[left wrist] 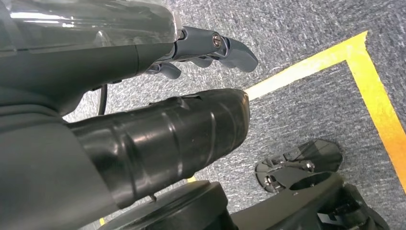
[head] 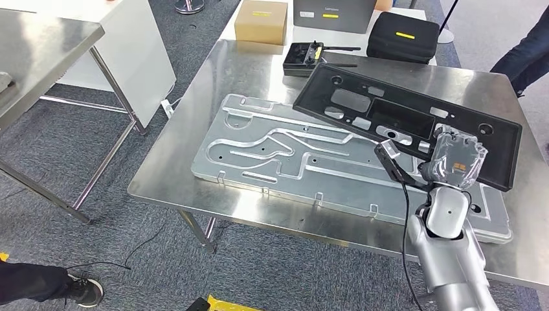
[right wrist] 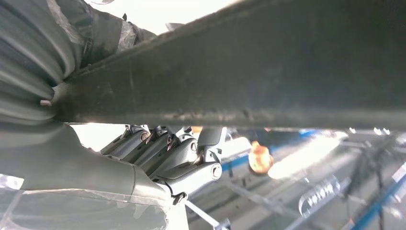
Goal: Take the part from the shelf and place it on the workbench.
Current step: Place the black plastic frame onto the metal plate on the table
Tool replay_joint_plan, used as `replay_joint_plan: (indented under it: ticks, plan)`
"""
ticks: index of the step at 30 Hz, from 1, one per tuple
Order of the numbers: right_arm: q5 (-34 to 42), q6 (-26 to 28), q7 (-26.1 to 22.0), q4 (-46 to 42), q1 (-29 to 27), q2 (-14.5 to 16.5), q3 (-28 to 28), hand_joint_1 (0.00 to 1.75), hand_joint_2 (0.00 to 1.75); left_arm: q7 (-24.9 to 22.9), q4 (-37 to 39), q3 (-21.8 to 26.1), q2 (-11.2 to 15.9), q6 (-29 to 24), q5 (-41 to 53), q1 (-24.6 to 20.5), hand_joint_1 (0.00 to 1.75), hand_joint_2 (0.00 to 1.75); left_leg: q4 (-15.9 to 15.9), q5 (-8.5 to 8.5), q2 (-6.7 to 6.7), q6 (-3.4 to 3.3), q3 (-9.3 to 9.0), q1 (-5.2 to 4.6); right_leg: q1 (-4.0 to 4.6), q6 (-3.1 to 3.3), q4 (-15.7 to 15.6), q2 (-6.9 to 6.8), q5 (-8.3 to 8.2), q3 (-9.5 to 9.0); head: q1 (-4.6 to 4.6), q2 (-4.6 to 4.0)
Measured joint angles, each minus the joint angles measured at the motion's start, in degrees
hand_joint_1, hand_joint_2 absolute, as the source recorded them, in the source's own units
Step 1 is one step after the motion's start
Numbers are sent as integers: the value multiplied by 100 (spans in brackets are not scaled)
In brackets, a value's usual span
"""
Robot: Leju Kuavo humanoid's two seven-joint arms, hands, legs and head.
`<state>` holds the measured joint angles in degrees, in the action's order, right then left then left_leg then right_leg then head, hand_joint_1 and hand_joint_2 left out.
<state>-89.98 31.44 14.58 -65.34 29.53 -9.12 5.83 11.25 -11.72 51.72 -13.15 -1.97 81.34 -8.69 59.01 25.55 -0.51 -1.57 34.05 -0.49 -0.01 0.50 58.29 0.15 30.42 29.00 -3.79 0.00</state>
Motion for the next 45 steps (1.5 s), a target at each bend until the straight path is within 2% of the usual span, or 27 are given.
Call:
replay_joint_plan:
  ticks: [4,8,21,22,25,26,27,31,45]
  plan:
    - [-1,44,160,742,298,-86,113,173,175,-13,0,-62,-10,23,-2,-32,0,0,1,-1,-1,-1,-1,0,0,0,0,-1,0,-1,-1,0]
    - [-1,79,161,1208,338,-103,194,173,175,-28,0,-85,-13,9,-25,-35,0,0,3,-1,-1,-1,0,0,-1,0,0,-2,0,0,0,0]
    - [75,-45,-77,1618,241,-103,273,171,175,19,0,-91,-13,6,-127,-23,0,0,2,0,-1,-1,1,0,1,0,1,-2,0,3,0,0]
    - [83,-44,-94,1618,215,-103,274,164,175,21,0,-91,-13,3,-138,-22,0,0,2,0,-1,-1,1,0,1,0,1,-2,0,3,0,0]
    - [108,-43,-128,1618,166,-103,276,39,175,22,0,-91,-13,-4,-156,-21,0,0,2,0,-1,-1,1,0,0,0,0,-1,0,3,0,0]
    - [127,-39,-147,1614,155,-103,276,3,175,22,0,-91,-13,-6,-161,-21,0,0,2,0,-1,-1,1,0,0,0,0,-1,0,2,0,0]
    - [151,-32,-168,1606,141,-103,276,0,175,22,0,-91,-13,-8,-167,-21,0,0,2,0,-1,-1,1,0,0,0,0,-1,0,2,-1,0]
    - [284,151,-299,1343,7,-102,276,0,0,22,0,-92,-12,-45,-226,-12,0,0,2,0,0,-1,1,0,0,0,0,-1,0,2,-1,0]
    - [250,323,-592,-1065,-1025,-255,274,0,0,116,-1,-91,-6,-169,-469,98,0,0,1,1,-1,-1,0,1,1,-1,0,-1,1,3,1,0]
